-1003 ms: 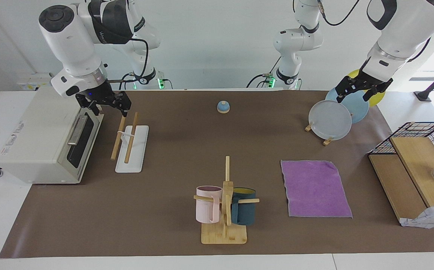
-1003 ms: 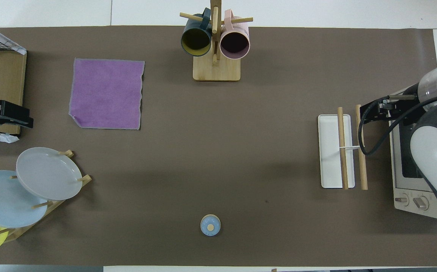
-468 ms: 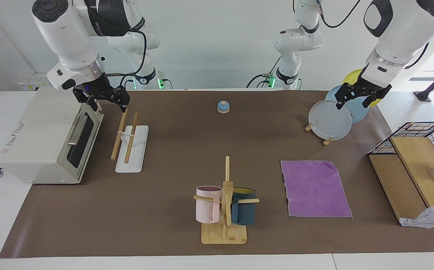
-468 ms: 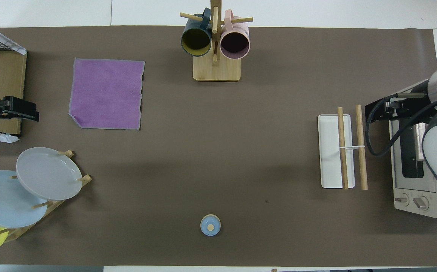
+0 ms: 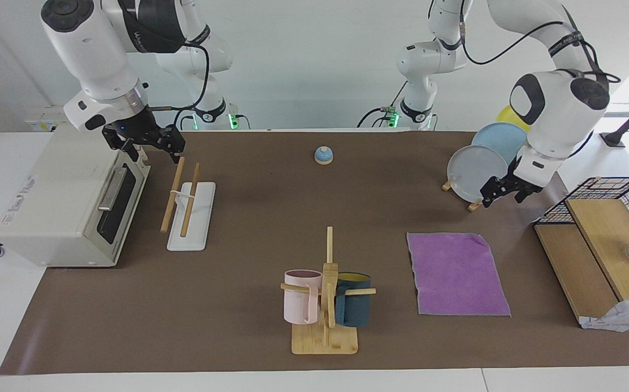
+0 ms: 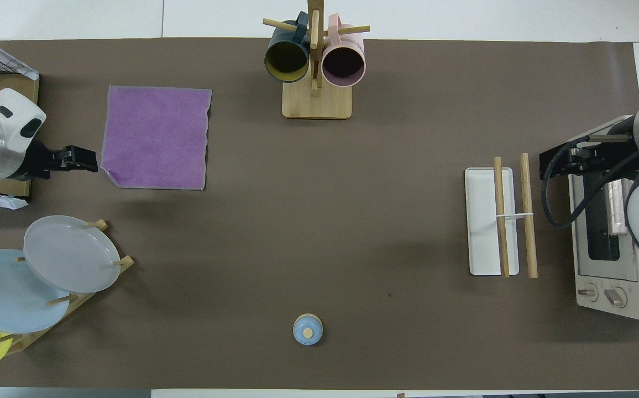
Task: Fold towel and hang on rack
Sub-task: 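Grasp the purple towel's edge nearest the left gripper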
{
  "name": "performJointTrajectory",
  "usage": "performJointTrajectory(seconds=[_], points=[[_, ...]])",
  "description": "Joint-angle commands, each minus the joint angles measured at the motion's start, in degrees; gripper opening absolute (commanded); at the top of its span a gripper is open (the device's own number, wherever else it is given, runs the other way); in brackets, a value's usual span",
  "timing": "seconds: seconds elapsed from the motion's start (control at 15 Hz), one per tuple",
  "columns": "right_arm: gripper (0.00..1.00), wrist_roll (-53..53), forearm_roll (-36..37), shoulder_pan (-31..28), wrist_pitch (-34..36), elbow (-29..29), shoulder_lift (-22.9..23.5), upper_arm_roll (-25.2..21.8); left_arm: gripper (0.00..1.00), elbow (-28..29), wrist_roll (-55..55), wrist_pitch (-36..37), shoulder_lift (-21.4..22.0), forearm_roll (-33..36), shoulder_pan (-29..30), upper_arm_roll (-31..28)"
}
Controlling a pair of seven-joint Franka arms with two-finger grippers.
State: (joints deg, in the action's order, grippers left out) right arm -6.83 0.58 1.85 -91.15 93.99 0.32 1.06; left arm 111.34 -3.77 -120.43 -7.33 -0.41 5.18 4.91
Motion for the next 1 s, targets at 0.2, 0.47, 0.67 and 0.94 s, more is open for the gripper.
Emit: performJointTrajectory(seconds=[0.2,0.47,0.67,0.94], points=[[1.00,2.43,-0.05,-1.24,1.15,-2.49,0.82,0.43,0.98,0.02,-8.78,-9.81,-9.88,-0.82,0.44,0.18],[1.00,2.52,-0.05,-1.15,1.23,-2.40,0.91,0.43,0.84,-0.25,-13.35,-12.10,-12.18,-3.10,0.97,0.18],[1.00,2.52,-0.14,-1.15,1.41,-2.32,0.91,0.43,0.56,-0.25,-14.95,-11.76,-12.62,-3.37,1.76,0.18],[1.00,2.52,-0.14,-1.06,1.41,-2.32,0.82,0.43,0.50,-0.25,-14.95,-10.97,-12.54,-3.37,2.38,0.18]])
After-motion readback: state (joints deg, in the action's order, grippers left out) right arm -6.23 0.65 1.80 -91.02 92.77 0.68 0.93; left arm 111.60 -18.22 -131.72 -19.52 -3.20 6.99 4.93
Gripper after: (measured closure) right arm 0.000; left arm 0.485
